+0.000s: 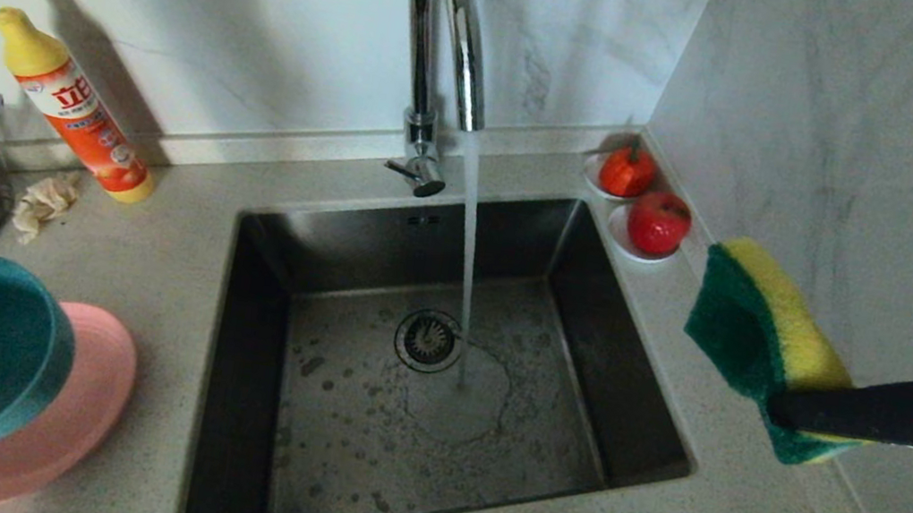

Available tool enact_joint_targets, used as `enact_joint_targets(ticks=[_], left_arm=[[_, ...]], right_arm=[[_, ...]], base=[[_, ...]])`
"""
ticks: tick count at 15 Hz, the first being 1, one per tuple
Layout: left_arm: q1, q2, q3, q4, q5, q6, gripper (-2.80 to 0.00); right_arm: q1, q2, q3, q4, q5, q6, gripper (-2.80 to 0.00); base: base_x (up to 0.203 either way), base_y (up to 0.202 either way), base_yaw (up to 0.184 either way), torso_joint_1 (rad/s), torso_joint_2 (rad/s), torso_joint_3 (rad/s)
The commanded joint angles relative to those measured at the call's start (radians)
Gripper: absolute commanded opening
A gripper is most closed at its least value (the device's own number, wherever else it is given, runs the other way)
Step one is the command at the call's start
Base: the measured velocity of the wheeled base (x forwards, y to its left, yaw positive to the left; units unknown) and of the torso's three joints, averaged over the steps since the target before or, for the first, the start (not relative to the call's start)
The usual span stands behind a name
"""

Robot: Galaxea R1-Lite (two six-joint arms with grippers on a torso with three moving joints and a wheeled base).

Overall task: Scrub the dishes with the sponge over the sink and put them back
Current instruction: Place the bowl on the table

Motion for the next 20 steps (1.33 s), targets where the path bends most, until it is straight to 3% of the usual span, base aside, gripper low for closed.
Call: enact_joint_targets(ticks=[1, 4, 7, 9, 15, 18, 20], left_arm=[[0.086, -0.067, 0.0, 0.091, 0.006, -0.065, -2.8], [0.202, -0.062, 0.016, 0.144, 0.015, -0.146, -2.8], [0.273, -0.05, 0.058, 0.137, 0.028, -0.191, -2.8], [0.303, 0.008, 0.061, 0.12, 0.027, -0.202, -2.8], [0.479, 0.238, 0.044, -0.086, 0.008, -0.205, -2.8], [0.567, 0.327, 0.027, -0.159, -0.076, -0.206, -2.8], [0.609, 0.375, 0.008, -0.164, -0.096, -0.206, -2.8]], right_arm=[[-0.008, -0.003, 0.004, 0.005, 0.005, -0.006, -2.8], [-0.009, 0.011, 0.004, 0.003, 0.005, -0.008, -2.8], [-0.017, 0.03, 0.004, 0.002, 0.005, -0.011, -2.8], [-0.035, 0.048, -0.01, 0.003, 0.007, -0.022, -2.8], [-0.039, 0.074, -0.019, 0.002, 0.007, -0.028, -2.8], [-0.04, 0.083, -0.019, -0.009, 0.007, -0.028, -2.8], [-0.04, 0.083, -0.017, -0.009, 0.007, -0.028, -2.8]], base=[[0.0, 0.0, 0.0, 0.0, 0.0, 0.0], [0.0, 0.0, 0.0, 0.0, 0.0, 0.0], [0.0, 0.0, 0.0, 0.0, 0.0, 0.0], [0.0, 0.0, 0.0, 0.0, 0.0, 0.0], [0.0, 0.0, 0.0, 0.0, 0.0, 0.0], [0.0, 0.0, 0.0, 0.0, 0.0, 0.0], [0.0, 0.0, 0.0, 0.0, 0.0, 0.0]])
